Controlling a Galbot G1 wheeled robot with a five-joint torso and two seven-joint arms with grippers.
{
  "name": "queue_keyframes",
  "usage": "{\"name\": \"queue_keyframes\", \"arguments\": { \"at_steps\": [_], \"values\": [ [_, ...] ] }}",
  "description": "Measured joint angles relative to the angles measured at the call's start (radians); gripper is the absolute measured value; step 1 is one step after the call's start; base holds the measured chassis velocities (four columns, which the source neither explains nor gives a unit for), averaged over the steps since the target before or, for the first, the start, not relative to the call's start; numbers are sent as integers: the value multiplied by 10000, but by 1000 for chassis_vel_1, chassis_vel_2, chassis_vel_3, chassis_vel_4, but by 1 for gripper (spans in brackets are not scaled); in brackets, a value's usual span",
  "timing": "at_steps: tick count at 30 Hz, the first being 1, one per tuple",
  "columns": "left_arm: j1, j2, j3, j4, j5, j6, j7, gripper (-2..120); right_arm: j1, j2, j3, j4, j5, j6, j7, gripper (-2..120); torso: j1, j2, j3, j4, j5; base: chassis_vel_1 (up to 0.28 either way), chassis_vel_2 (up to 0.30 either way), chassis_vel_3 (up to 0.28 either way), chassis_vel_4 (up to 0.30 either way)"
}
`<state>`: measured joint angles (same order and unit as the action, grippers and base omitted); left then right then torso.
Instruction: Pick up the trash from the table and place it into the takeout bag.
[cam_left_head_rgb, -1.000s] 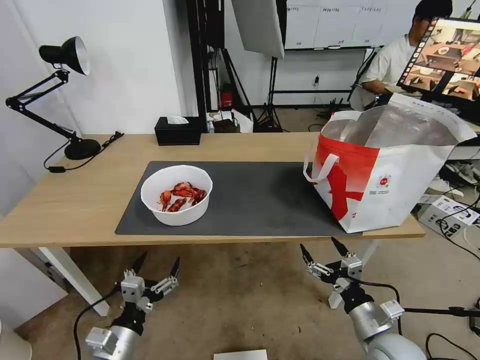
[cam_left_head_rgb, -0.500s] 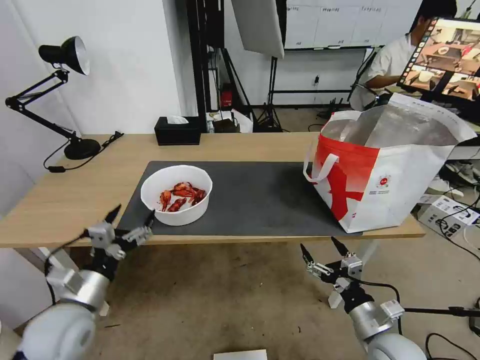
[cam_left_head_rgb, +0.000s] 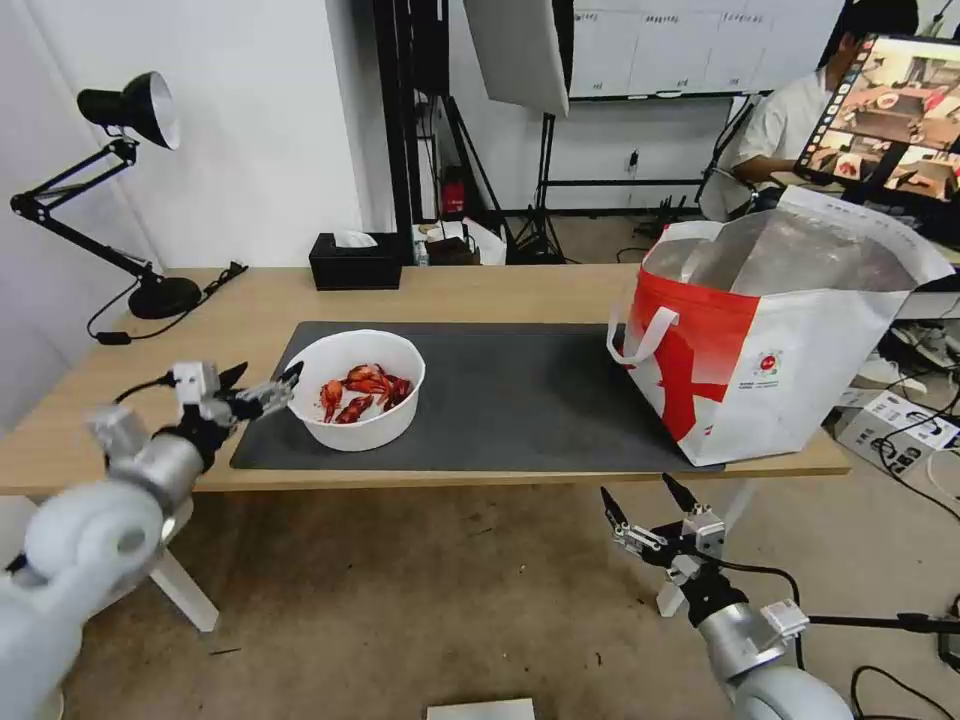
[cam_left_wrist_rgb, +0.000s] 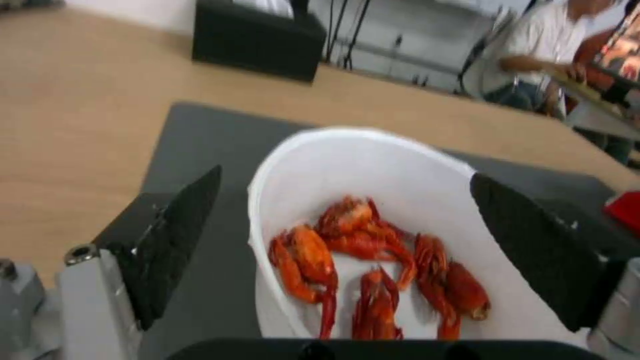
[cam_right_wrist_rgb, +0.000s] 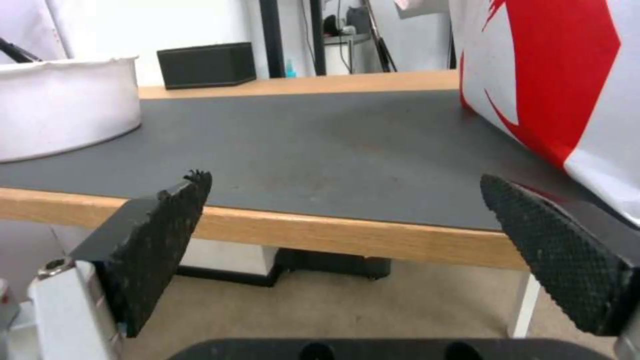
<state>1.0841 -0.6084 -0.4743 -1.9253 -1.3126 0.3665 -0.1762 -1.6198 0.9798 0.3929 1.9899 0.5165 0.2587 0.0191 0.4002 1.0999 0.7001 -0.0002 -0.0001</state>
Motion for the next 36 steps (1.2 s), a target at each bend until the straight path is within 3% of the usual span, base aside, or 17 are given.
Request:
{"name": "queue_keyframes", "arguments": {
  "at_steps": [1,4,5,7,12,23,36],
  "values": [
    [0,0,0,0,0,0,0,100,0,0,0,0,0,0,0,100,0,0,0,0,0,0,0,0,0],
    [-701,463,170,332,-1165,1541,-603,100,0,0,0,0,1,1,-3,100,-1,1,-1,3,3,0,0,0,0],
    [-701,463,170,332,-1165,1541,-603,100,0,0,0,0,1,1,-3,100,-1,1,-1,3,3,0,0,0,0],
    [-1063,766,242,650,-1729,2436,-1053,100,1,0,1,0,2,1,0,100,-1,1,0,0,1,0,0,0,0],
    [-1345,1042,266,986,-2892,3323,-1522,100,0,0,1,0,2,1,-2,100,-2,1,-2,5,2,0,0,0,0],
    [-2083,658,994,1530,-3647,3421,-1860,100,1,0,1,0,0,1,-2,100,-2,1,-1,3,2,0,0,0,0],
    [-2964,350,1913,1854,-3698,3303,-2051,100,1,0,1,0,0,1,-1,100,-1,1,-1,2,3,0,0,0,0]
  ]
}}
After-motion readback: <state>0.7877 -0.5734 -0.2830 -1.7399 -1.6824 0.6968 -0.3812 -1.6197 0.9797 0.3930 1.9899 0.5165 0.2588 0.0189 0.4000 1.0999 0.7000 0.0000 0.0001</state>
